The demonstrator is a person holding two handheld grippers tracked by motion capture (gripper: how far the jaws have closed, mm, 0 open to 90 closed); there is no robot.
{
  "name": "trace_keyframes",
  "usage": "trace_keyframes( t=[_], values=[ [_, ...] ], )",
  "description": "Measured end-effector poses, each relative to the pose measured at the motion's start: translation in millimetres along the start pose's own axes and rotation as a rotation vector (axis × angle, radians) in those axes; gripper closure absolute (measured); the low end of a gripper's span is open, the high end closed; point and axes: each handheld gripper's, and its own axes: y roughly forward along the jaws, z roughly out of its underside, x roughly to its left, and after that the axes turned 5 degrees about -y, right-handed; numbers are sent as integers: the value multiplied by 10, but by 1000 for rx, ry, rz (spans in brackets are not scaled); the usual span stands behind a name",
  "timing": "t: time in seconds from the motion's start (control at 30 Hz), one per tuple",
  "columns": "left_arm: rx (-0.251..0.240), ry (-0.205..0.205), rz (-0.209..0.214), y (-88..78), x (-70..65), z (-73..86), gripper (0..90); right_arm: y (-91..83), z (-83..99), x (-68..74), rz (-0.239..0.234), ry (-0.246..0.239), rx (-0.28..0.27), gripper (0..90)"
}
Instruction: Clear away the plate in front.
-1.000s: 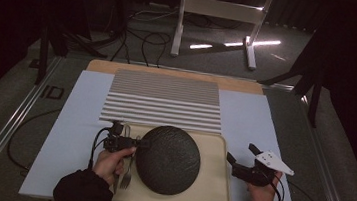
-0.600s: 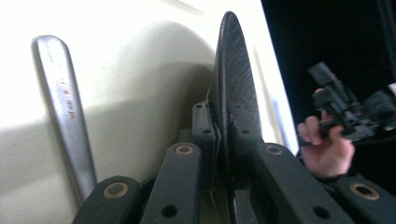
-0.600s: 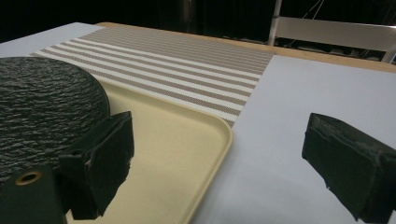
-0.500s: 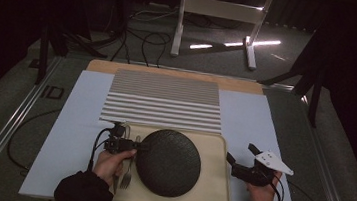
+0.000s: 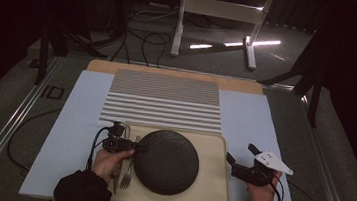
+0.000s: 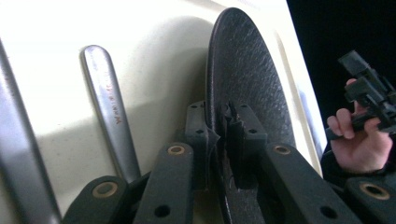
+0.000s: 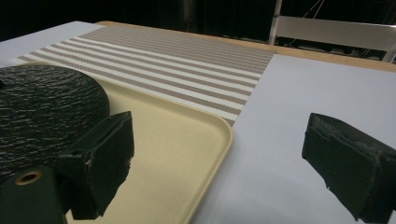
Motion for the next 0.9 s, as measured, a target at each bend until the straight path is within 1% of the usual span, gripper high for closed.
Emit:
trace_keyframes(
  t=[0.13,0.27,0.43,0.6,0.83,0.9],
  values=[
    [5,6,-27,19,10,4,765,-1,0,-1,0,1,-1,92],
    [10,6,-36,30,21,1,756,0,0,-1,0,0,1,92],
    [17,15,-60,46,32,2,738,-2,0,-2,0,-1,-1,92],
    [22,20,-70,54,42,3,727,-4,-1,-3,0,-2,-1,92],
    [18,40,-85,52,25,6,721,-6,-3,-5,0,-4,-1,92],
    [18,39,-85,50,29,4,723,-5,-3,-4,0,-6,-2,92]
  ],
)
